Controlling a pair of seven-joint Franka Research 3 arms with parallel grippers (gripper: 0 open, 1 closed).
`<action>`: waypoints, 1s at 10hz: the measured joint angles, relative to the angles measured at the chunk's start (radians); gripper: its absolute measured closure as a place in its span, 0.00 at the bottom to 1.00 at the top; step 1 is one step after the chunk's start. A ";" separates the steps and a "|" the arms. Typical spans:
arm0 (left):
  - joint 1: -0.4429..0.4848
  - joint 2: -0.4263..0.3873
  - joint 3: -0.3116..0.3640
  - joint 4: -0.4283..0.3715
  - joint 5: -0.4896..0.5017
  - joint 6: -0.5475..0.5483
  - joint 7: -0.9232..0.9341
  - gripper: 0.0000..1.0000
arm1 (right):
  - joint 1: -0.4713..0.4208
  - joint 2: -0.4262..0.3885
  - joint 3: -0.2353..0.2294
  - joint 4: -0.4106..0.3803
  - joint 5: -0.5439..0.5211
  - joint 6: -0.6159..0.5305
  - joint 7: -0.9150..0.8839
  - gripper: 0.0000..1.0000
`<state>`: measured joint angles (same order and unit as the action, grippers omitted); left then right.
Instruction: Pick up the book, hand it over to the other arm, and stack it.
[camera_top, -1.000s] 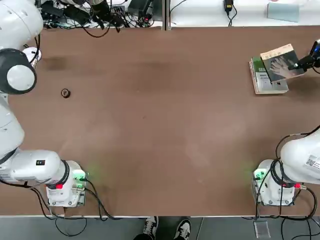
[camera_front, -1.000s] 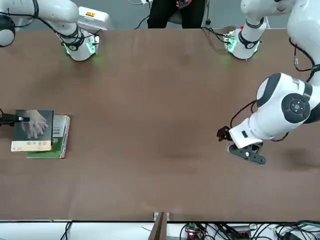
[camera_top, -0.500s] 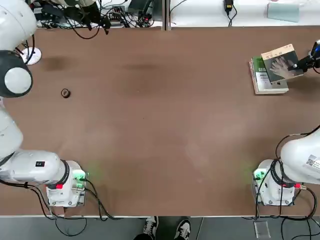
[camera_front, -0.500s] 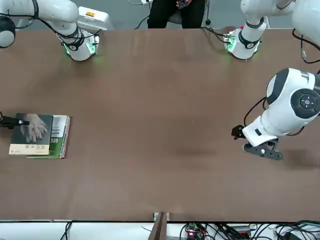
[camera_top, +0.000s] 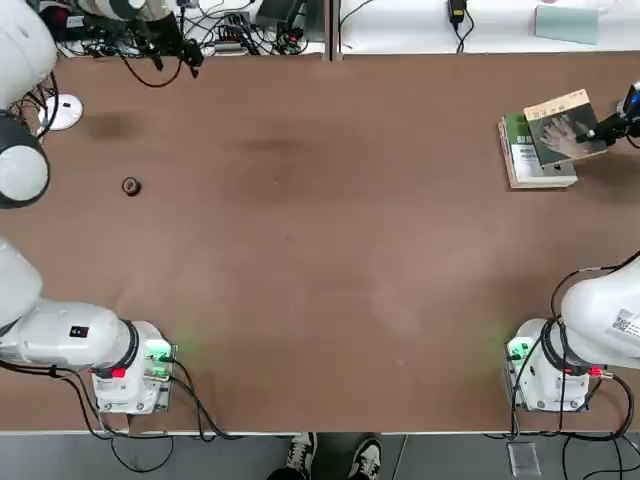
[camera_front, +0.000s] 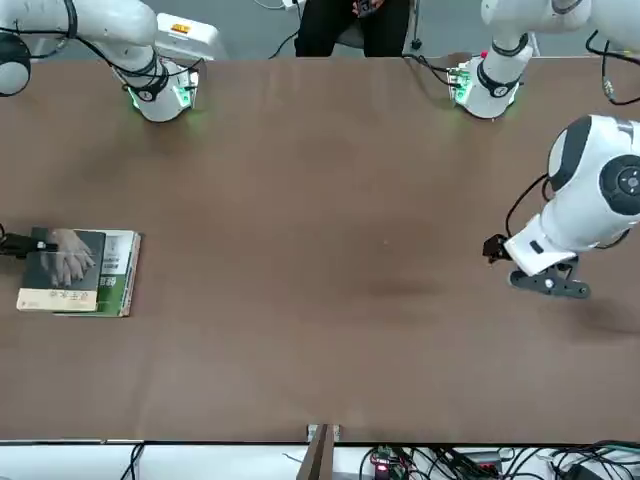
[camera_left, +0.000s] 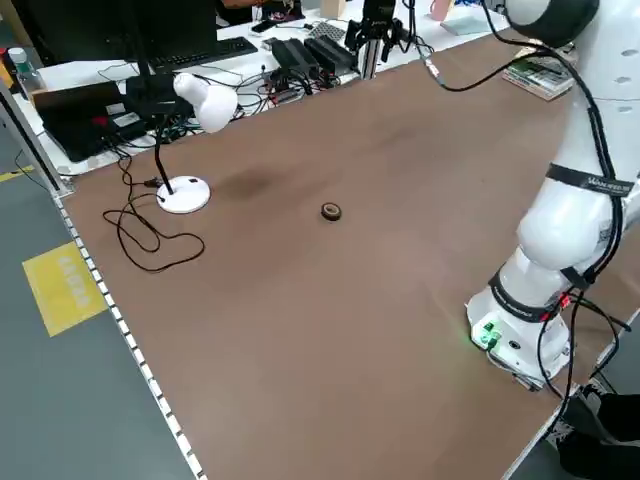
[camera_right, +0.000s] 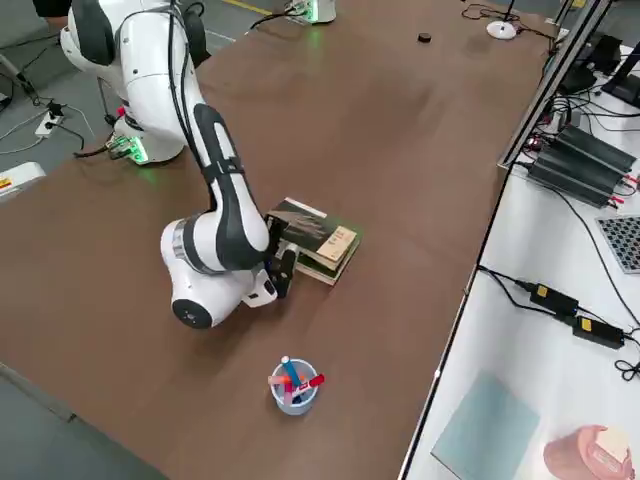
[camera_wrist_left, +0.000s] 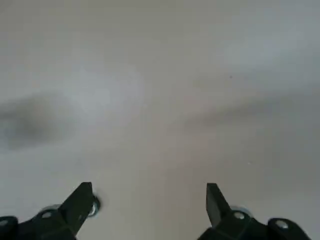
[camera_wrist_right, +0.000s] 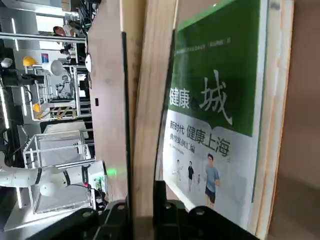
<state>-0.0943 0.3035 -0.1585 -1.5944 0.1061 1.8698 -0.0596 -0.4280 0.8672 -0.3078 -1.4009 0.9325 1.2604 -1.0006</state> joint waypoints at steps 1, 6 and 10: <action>0.000 -0.026 0.014 -0.039 0.000 0.014 0.002 0.00 | -0.001 0.004 0.000 -0.001 0.000 0.001 -0.001 0.84; 0.000 -0.182 0.073 -0.216 -0.004 0.042 0.056 0.00 | -0.002 0.009 0.000 -0.036 0.010 0.042 -0.027 0.84; -0.001 -0.329 0.086 -0.318 -0.007 0.029 0.058 0.00 | -0.003 0.010 0.000 -0.070 0.044 0.081 -0.046 0.84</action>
<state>-0.0954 -0.0257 -0.0722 -1.9121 0.0995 1.8989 -0.0013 -0.4306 0.8768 -0.3073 -1.4713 0.9761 1.3410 -1.0466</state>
